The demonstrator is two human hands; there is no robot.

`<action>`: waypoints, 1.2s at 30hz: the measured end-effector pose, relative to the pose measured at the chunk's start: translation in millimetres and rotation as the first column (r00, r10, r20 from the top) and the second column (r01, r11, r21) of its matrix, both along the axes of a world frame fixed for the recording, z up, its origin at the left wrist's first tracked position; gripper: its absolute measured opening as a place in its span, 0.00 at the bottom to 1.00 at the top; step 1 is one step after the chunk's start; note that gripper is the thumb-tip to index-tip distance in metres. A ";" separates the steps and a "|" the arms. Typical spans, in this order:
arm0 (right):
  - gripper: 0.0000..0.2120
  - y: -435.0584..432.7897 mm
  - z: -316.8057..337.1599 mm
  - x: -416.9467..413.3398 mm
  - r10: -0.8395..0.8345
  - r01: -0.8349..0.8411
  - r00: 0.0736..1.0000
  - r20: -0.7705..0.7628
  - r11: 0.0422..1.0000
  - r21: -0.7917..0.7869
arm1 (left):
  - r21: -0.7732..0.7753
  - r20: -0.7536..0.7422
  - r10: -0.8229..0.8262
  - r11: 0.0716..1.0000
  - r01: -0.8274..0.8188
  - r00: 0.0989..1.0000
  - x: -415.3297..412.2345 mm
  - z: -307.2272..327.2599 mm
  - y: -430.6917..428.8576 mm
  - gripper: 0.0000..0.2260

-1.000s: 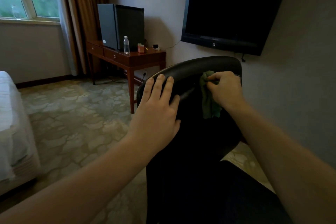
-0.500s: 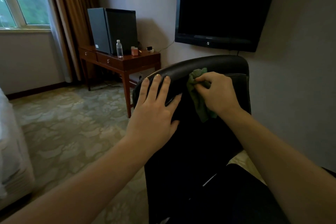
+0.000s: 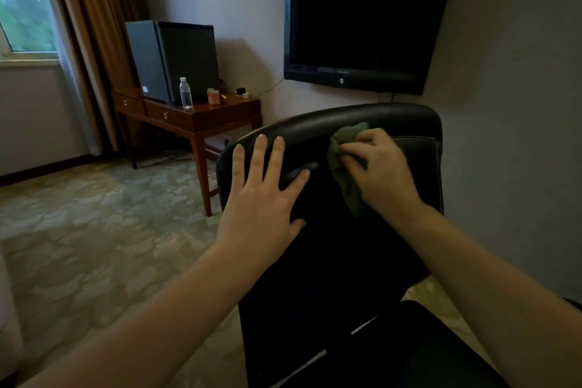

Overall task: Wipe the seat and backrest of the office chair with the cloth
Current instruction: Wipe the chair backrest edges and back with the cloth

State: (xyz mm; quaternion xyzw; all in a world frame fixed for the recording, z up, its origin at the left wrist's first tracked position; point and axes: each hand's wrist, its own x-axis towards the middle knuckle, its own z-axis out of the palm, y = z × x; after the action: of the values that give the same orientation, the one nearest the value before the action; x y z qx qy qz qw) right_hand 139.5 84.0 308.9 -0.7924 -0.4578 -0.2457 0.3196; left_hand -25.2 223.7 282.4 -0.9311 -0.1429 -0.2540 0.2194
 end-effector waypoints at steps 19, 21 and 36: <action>0.11 -4.5 -3.5 61.4 -0.103 0.139 0.969 0.227 0.979 -0.147 | -0.061 -0.051 -0.151 0.987 0.147 0.987 81.5 2.2 18.7 0.37; 0.13 -6.1 -3.5 71.2 -0.117 0.149 0.973 0.201 0.977 -0.151 | -0.060 -0.076 -0.148 0.988 0.144 0.986 93.5 4.6 17.7 0.37; 0.20 -138.2 -15.2 143.6 -0.537 0.548 0.837 0.109 0.815 -0.191 | -0.030 -0.321 -0.154 0.988 0.152 0.935 199.0 37.9 -30.8 0.37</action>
State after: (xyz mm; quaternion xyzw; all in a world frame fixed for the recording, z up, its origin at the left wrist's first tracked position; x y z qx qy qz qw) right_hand 283.1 -54.2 293.6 -0.9132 -0.2447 -0.2953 0.1376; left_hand 173.8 193.0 320.3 -0.9688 -0.0330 -0.1146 0.2173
